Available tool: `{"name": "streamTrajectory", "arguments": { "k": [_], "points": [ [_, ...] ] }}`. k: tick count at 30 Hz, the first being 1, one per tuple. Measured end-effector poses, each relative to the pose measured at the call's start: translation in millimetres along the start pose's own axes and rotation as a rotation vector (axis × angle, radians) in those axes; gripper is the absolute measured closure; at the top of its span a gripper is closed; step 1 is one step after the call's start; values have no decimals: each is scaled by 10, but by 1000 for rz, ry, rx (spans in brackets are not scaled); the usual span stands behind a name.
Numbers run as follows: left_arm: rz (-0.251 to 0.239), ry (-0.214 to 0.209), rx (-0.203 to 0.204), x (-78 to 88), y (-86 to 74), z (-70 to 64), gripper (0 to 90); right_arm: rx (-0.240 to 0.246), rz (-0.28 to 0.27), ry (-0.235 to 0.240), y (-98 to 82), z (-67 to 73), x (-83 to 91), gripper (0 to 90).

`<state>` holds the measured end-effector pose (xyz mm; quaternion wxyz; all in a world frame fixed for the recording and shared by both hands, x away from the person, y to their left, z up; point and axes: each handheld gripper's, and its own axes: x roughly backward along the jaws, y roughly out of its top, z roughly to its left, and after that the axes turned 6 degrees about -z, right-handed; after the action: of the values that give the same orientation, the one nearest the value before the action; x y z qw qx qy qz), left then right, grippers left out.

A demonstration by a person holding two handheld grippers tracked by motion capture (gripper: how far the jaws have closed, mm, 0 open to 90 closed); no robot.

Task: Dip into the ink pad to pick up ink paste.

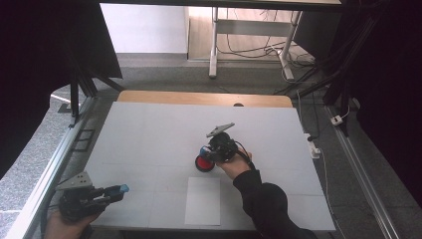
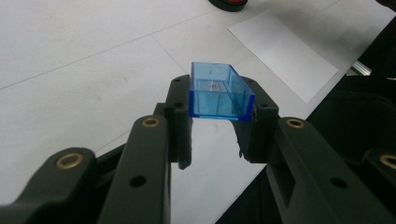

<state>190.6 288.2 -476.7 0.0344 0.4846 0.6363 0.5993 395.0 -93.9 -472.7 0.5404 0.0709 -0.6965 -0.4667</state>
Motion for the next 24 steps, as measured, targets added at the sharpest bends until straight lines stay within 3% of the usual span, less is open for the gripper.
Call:
{"name": "streamTrajectory", "arguments": {
  "k": [5,11,24],
  "points": [
    [1,0,-1,-1,2,-2,682,18,-9,4,30,35,52,711],
    [2,0,-2,-1,3,-3,682,48,25,5,17,117,-21,711],
    [4,0,-3,-6,4,-4,682,60,59,0,-11,153,-104,712]
  ]
}}
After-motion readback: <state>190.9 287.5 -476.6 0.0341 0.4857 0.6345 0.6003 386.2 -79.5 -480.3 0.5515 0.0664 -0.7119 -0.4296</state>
